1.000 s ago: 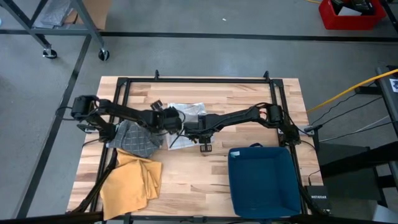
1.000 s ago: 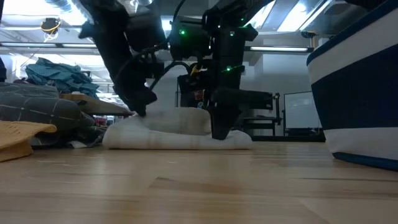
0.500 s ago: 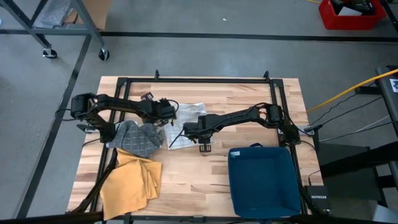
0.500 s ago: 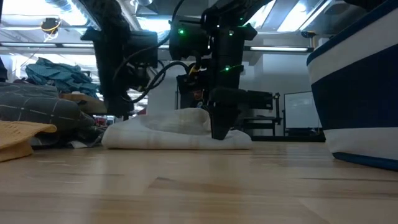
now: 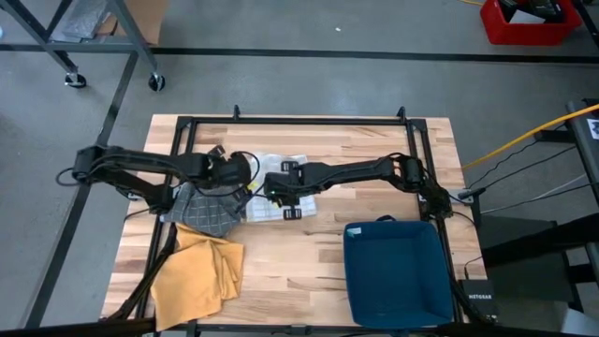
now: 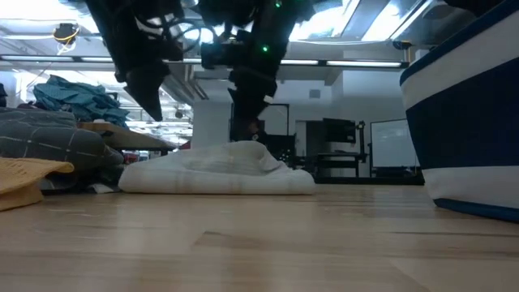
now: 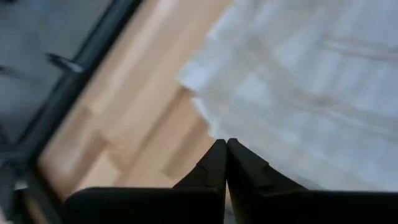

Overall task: Fold towel
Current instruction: Fold the white towel, then move the white towel to the top right of the table

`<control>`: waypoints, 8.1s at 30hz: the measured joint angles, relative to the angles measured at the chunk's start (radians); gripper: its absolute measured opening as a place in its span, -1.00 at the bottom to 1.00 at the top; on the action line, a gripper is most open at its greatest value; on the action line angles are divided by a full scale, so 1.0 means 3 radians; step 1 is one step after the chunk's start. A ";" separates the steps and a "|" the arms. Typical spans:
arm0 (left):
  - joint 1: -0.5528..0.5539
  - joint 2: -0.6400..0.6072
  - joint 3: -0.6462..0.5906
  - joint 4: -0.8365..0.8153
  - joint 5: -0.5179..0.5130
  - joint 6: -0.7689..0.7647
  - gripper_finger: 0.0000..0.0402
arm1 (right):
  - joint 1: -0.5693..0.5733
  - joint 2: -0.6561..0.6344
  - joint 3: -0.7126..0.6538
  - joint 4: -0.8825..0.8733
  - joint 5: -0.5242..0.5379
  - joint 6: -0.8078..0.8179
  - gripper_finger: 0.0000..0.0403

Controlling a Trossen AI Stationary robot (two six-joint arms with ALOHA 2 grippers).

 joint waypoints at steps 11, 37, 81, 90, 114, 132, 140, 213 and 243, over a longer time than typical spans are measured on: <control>-0.0317 0.0286 0.0000 0.0366 0.0239 -0.0357 -1.00 | -0.0413 -0.0004 -0.0111 0.0231 -0.0421 -0.0120 -0.40; -0.0372 0.1769 0.0019 0.0811 0.0088 -0.0388 -1.00 | -0.0976 -0.0009 -0.0448 0.0708 -0.0131 -0.0062 -0.40; 0.0127 0.1010 -0.0004 0.1460 -0.0265 -0.0004 -1.00 | -0.0870 -0.0020 -0.0037 0.0144 -0.0615 0.0481 -0.40; 0.0097 0.1315 -0.0003 0.1501 -0.0190 -0.0025 -1.00 | -0.0869 -0.0016 -0.0366 0.0121 -0.0769 0.0625 -0.40; 0.0363 0.1509 0.0005 0.0571 -0.0559 0.0181 -0.99 | -0.0866 -0.0034 -0.1125 0.0726 -0.0797 0.0887 -0.40; 0.0374 0.0853 0.0004 0.0314 -0.0915 0.0111 -0.99 | -0.0863 -0.0499 -0.1148 0.0937 -0.0375 0.0881 -0.40; 0.0249 0.0101 0.0004 0.0309 -0.0918 0.0315 -0.99 | -0.0752 -0.0670 -0.1141 0.1133 -0.0500 0.0862 -0.40; -0.0102 -0.0514 0.0000 0.0041 -0.0907 0.0155 -0.99 | -0.0783 -0.0829 -0.1137 -0.0509 -0.0361 0.1532 -0.97; -0.0101 -0.0512 0.0003 0.0045 -0.0907 0.0081 -0.99 | -0.1228 -0.0310 -0.1135 -0.0440 -0.0278 0.1870 -0.97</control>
